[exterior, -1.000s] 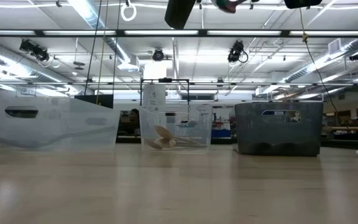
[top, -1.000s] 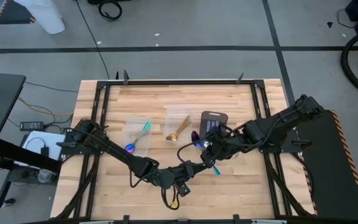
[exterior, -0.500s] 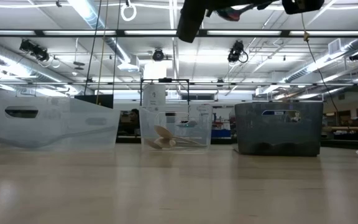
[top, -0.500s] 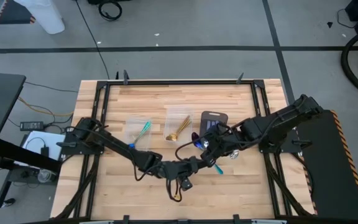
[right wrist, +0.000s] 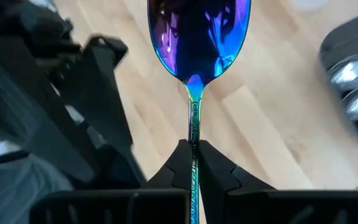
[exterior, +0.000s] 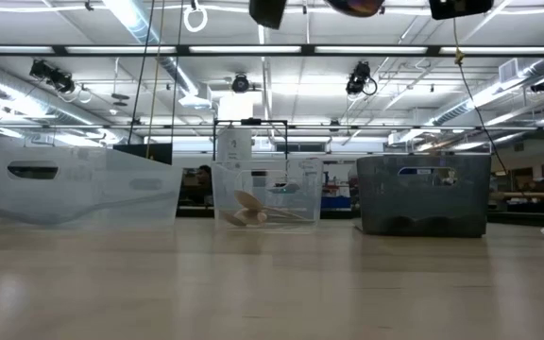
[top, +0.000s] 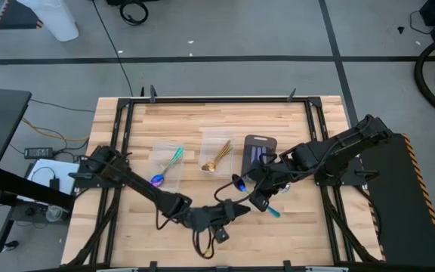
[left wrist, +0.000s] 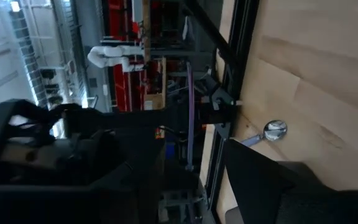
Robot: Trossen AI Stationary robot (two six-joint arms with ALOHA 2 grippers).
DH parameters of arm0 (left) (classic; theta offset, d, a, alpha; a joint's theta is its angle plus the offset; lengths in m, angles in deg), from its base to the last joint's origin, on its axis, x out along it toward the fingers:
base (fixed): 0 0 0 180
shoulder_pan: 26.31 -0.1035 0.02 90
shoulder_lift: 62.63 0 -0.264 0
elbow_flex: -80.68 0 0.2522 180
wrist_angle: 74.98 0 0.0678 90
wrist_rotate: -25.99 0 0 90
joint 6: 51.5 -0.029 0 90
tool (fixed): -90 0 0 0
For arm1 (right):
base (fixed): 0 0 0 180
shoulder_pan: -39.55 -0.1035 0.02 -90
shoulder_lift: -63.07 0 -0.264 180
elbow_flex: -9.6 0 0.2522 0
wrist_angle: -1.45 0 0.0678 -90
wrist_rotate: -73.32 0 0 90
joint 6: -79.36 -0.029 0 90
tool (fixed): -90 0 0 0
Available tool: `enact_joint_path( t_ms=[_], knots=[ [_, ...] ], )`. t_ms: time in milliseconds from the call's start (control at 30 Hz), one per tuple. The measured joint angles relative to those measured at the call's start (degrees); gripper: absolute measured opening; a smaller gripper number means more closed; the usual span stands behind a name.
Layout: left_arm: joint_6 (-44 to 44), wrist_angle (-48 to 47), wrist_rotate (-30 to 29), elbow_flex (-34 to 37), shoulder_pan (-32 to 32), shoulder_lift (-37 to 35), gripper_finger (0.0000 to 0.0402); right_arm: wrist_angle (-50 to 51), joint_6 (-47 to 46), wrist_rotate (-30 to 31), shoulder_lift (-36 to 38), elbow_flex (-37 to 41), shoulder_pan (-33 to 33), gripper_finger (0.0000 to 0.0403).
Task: Sort silverware by color (type)
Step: Put the blue spoon into the left transparent bin
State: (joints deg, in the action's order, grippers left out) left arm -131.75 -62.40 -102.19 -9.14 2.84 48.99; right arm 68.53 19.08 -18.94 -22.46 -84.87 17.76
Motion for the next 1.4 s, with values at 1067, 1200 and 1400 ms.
enact_joint_path(
  t_ms=[1067,1200,1400],
  knots=[
    [2.58,-4.46,-15.28,0.0,-3.17,0.02,0.0096,-4.3,-6.18,0.05,0.0,0.02,2.4,0.0016],
    [2.44,-3.78,-15.31,0.0,-3.39,0.02,0.0061,-4.24,-6.16,0.04,0.0,0.02,2.52,0.0016],
    [2.82,-3.38,-15.29,-0.11,-3.61,-0.08,0.0012,-4.26,-5.92,0.04,0.0,0.04,2.5,0.0016]
  ],
)
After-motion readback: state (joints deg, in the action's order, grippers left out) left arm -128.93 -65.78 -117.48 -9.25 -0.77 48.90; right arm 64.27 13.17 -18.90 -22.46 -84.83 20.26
